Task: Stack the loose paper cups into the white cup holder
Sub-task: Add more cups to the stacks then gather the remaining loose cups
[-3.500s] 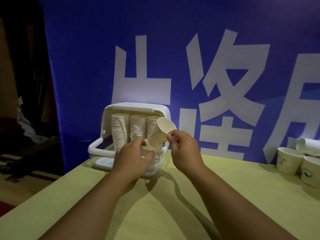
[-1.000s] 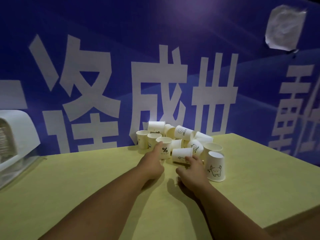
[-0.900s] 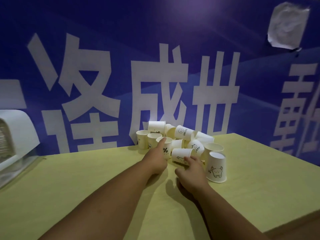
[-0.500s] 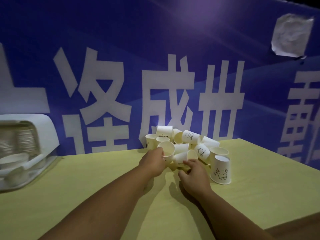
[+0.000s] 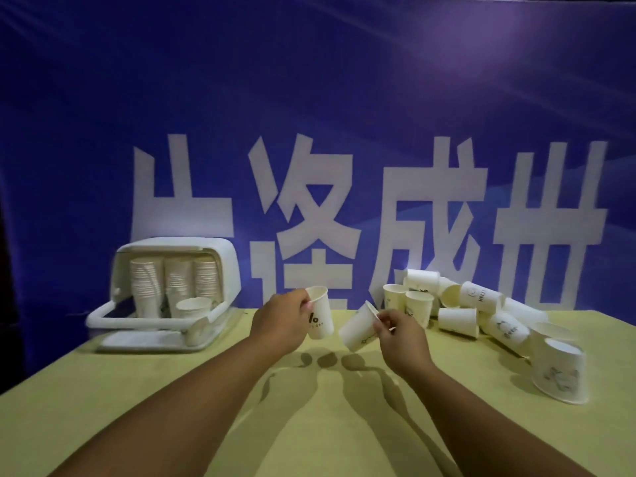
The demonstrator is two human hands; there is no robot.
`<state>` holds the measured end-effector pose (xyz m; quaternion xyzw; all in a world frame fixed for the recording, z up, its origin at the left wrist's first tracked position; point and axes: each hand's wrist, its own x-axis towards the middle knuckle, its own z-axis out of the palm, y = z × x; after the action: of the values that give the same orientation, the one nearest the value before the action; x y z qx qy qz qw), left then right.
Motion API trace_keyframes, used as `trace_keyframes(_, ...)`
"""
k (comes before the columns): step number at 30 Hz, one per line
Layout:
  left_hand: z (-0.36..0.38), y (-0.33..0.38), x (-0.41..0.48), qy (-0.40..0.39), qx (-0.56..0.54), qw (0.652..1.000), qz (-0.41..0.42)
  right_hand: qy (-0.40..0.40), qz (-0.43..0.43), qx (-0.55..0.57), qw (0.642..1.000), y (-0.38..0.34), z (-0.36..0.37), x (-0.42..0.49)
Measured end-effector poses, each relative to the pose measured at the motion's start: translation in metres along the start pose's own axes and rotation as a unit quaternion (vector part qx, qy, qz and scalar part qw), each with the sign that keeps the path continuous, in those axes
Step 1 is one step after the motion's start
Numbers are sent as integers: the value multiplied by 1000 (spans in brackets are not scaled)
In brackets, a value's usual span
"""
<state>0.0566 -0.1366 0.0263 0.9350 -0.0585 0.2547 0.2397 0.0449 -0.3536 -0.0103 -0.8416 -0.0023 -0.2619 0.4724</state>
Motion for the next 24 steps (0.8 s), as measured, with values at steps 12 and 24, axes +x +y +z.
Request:
trace_keyframes(12, -51, -136, 5, 187, -10, 981, -48, -37, -12, 93, 995, -80, 137, 22)
trace_keyframes(24, -55, -215, 35, 271, 0, 960, -72, -10, -64, 192, 979, -150, 226, 62)
